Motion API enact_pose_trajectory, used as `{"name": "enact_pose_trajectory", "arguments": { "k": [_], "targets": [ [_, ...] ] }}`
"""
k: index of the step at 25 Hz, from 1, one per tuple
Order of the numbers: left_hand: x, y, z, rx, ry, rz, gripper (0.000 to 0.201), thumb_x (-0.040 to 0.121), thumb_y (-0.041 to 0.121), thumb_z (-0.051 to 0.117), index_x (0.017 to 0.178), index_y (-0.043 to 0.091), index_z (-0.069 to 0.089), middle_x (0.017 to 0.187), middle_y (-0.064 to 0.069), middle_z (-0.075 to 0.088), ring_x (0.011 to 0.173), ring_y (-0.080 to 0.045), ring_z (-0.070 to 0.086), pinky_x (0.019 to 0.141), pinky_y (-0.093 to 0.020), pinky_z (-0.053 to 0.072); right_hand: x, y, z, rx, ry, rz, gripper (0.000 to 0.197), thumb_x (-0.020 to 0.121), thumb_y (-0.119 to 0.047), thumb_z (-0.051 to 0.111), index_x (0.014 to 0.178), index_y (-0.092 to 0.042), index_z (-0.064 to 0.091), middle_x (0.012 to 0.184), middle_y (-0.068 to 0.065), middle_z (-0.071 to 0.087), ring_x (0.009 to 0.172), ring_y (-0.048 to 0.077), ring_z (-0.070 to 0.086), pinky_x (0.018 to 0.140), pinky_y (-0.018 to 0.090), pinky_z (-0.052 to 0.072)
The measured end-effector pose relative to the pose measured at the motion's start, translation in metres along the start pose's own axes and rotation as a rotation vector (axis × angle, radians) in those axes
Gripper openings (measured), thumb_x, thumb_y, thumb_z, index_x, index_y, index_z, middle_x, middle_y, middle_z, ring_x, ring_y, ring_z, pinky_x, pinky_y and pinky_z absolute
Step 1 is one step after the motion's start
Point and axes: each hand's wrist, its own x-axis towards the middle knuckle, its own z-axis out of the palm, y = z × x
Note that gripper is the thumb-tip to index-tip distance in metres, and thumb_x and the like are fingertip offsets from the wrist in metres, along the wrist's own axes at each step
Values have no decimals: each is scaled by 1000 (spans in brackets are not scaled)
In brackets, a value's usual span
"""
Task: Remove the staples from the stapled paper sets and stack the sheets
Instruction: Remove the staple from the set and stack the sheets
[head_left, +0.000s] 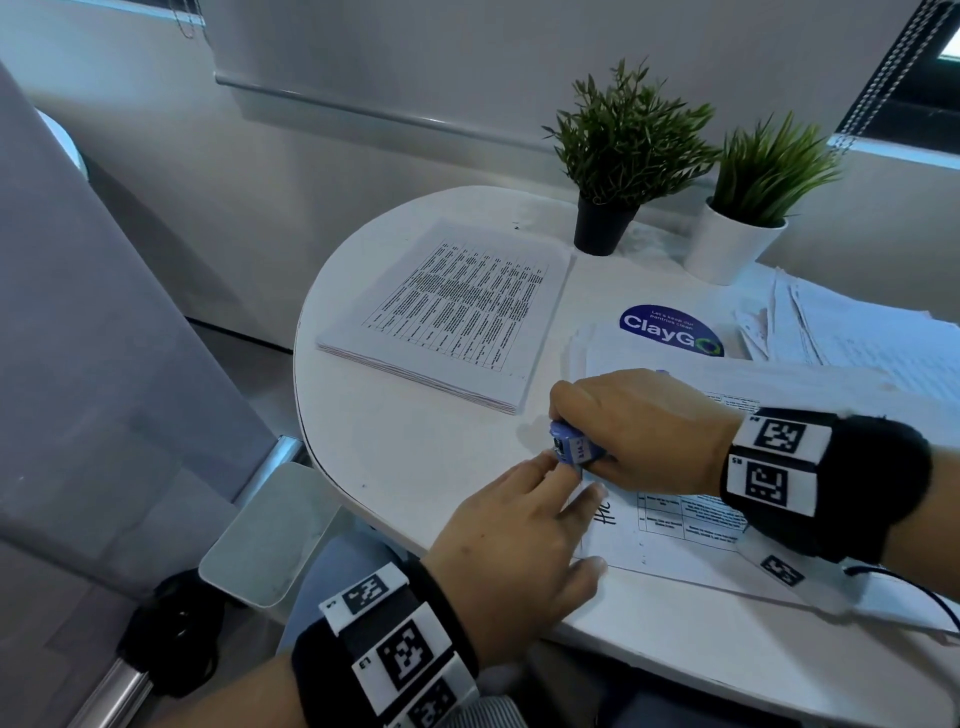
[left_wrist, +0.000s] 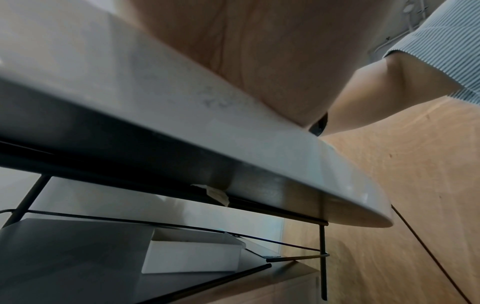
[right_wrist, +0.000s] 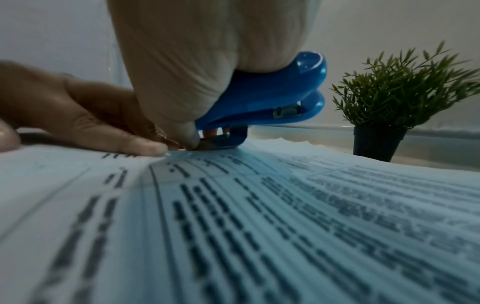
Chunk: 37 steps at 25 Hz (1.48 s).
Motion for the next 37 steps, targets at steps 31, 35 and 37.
{"name": "enact_pose_trajectory", "arguments": {
  "k": [31, 35, 37],
  "targets": [
    [26, -39, -38, -2248, 158, -1024, 24, 98, 4, 45, 108, -13, 60, 101, -27, 59, 95, -39, 67, 81, -37, 58, 53, -28, -55, 250, -253, 382, 51, 79, -49, 74, 92, -20, 35, 79, -7, 48, 65, 8, 47, 51, 25, 32],
    [24, -40, -36, -2216, 173, -980, 20, 96, -3, 46, 102, -14, 61, 79, -19, 59, 87, -34, 69, 75, -31, 61, 52, -33, -58, 231, -257, 412, 53, 77, -48, 76, 92, -19, 35, 79, -5, 49, 65, 10, 48, 51, 26, 33],
    [23, -41, -34, -2152, 207, -976, 17, 96, -5, 46, 100, -13, 61, 72, -16, 59, 83, -32, 71, 71, -29, 61, 51, -35, -60, 214, -259, 420, 49, 79, -43, 76, 91, -19, 35, 80, -4, 49, 65, 10, 47, 51, 25, 33]
  ]
}}
